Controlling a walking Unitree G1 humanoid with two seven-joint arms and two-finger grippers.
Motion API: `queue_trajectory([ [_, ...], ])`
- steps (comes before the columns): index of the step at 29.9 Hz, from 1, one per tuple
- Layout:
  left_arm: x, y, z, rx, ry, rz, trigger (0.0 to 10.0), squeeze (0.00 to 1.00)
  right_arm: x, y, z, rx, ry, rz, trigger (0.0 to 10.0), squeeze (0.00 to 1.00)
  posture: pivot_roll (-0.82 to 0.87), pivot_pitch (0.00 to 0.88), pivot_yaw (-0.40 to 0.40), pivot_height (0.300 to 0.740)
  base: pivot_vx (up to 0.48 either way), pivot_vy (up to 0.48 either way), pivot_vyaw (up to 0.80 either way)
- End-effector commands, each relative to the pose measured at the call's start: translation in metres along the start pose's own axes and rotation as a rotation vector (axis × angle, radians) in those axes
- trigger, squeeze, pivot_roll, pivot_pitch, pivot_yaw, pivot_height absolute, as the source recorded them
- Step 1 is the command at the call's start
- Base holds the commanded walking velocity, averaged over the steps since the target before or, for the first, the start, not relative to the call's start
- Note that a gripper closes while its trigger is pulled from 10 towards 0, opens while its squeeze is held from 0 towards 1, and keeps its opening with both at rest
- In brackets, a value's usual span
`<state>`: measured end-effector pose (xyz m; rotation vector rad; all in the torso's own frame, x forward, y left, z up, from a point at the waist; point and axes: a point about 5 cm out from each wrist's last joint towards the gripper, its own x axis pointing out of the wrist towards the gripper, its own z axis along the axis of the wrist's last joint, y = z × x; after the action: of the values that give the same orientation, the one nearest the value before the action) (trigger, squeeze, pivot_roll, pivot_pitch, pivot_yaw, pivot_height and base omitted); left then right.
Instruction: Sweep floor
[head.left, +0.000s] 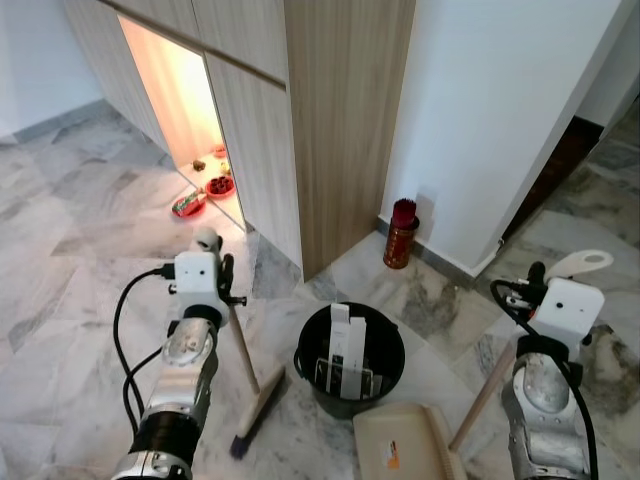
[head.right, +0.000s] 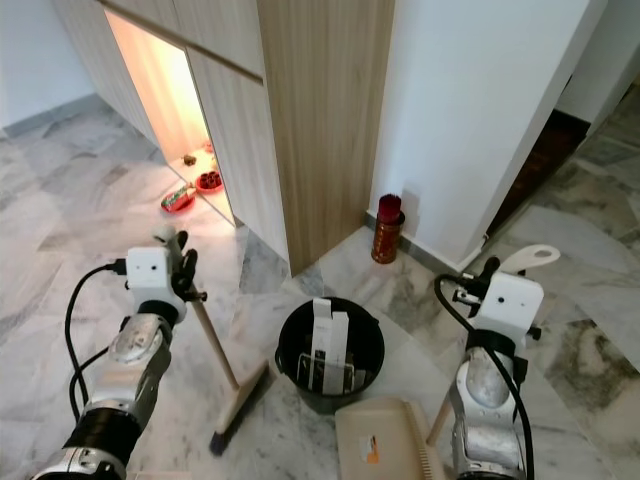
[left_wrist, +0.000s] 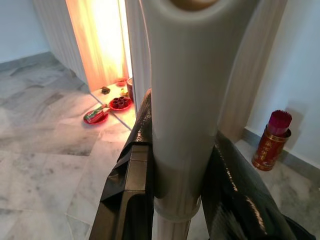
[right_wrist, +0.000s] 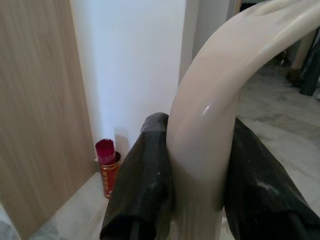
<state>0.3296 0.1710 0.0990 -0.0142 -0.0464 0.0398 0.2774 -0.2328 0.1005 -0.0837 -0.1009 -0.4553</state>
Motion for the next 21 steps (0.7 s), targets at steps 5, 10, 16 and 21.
queue_trajectory([
  [5,0.003,0.002,0.010,-0.003,-0.049,0.011,10.0,0.00,0.005,0.009,0.011,0.061,-0.064,0.017,10.0,0.00,-0.02,0.075,0.014,0.740,0.000,0.000,0.00],
  [10,0.004,-0.002,0.011,-0.008,-0.052,0.002,10.0,0.00,0.009,0.007,0.011,0.062,-0.074,0.010,10.0,0.00,-0.02,0.079,0.018,0.740,0.000,0.000,0.00],
  [16,0.005,-0.002,0.012,-0.006,-0.054,-0.001,10.0,0.00,0.009,0.011,0.012,0.070,-0.082,0.042,10.0,0.00,-0.02,0.076,0.020,0.740,0.000,0.000,0.00],
  [21,0.005,0.001,0.010,0.004,-0.050,0.013,10.0,0.00,0.007,0.021,0.008,0.091,-0.064,0.131,10.0,0.00,-0.02,0.072,0.021,0.740,0.000,0.000,0.00],
])
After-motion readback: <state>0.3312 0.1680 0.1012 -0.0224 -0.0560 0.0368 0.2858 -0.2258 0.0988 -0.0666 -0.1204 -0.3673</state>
